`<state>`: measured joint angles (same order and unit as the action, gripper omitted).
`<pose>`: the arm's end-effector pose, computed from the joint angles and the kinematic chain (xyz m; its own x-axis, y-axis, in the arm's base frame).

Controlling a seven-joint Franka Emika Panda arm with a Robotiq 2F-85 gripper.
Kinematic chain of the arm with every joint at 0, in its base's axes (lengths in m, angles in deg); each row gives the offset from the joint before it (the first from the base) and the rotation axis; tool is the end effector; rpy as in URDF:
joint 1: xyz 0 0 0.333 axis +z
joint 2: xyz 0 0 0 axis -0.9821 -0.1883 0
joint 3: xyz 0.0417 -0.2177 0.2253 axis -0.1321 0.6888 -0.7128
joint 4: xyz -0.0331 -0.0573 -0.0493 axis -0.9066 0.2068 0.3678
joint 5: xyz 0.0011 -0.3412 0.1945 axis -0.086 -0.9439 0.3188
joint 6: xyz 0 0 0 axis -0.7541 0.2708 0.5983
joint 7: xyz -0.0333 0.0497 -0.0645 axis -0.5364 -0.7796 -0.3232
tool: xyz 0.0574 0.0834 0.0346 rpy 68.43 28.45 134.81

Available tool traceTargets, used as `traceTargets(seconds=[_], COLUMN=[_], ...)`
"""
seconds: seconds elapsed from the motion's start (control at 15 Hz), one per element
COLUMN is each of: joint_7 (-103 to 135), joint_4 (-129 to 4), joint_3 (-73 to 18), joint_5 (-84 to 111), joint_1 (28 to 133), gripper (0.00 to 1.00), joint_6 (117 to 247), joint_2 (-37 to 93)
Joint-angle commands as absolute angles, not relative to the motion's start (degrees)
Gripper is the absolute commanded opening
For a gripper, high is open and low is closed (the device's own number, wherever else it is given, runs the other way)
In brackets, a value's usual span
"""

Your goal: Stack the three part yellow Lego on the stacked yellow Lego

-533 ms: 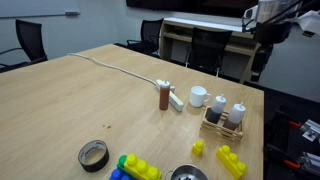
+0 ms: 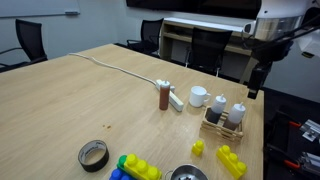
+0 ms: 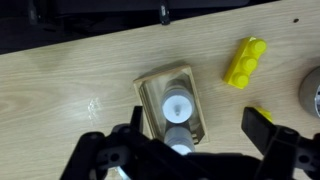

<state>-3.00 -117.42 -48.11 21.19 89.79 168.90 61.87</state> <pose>0.3587 0.1842 0.3514 0.9909 -0.0127 -0.1341 -0.0019 -0.9968 0.0804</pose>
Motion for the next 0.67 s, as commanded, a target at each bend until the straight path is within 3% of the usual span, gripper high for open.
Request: traceTargets(seconds=[0.0, 0.6], joint_7=[-8.9, -9.6], joint_4=[-119.8, -120.0], joint_3=[-49.8, -49.7], joint_5=[26.1, 27.1], joint_1=[91.9, 92.6], gripper=[1.0, 1.0], joint_6=[176.2, 179.1], joint_2=[60.7, 58.3])
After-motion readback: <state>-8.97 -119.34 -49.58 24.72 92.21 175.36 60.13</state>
